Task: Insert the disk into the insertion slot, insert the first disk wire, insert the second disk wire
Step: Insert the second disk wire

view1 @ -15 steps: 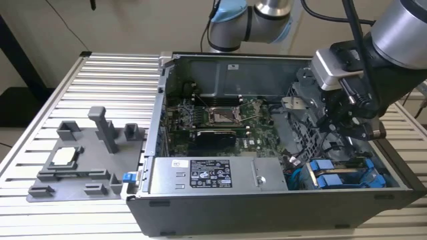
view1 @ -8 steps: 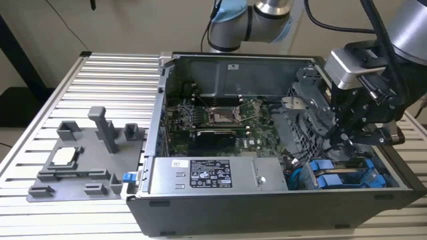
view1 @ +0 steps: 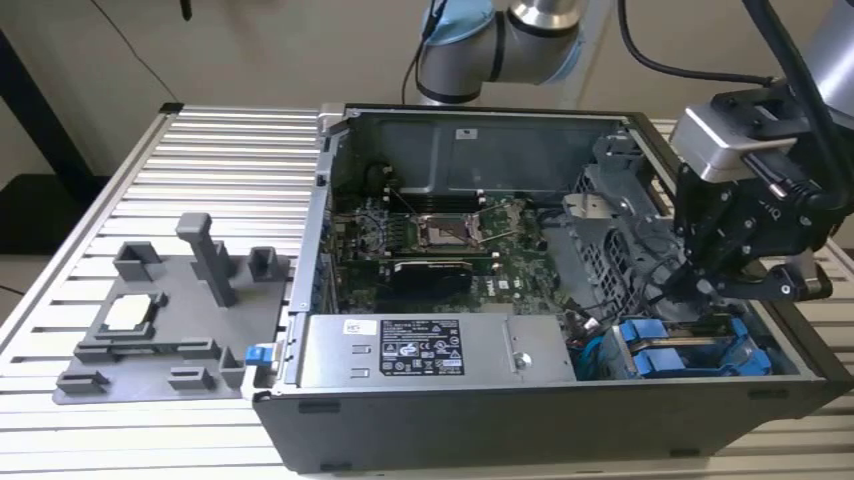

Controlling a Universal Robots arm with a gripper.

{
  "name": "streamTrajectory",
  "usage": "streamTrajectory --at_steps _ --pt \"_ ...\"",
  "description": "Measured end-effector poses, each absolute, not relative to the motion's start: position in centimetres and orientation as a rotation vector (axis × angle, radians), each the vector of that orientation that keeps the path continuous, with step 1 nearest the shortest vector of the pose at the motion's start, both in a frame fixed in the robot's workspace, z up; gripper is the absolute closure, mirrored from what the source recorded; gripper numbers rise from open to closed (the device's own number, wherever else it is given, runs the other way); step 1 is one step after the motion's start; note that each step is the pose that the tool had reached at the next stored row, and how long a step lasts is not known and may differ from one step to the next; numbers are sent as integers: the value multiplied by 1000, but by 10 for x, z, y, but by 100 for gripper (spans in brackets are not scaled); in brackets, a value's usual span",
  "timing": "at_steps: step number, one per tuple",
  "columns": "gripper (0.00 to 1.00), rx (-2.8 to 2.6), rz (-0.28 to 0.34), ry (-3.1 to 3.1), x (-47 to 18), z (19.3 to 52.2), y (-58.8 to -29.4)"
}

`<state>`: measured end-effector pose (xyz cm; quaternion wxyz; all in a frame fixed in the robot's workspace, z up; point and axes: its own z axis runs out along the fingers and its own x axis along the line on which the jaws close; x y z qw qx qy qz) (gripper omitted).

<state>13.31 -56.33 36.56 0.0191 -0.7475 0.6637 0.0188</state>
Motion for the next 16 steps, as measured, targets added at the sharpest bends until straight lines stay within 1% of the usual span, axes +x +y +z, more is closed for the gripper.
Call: streamTrajectory --at_steps 6,16 --pt "84 -2286 58 2097 136 358 -565" --pt "84 -2270 81 2091 144 347 -573"
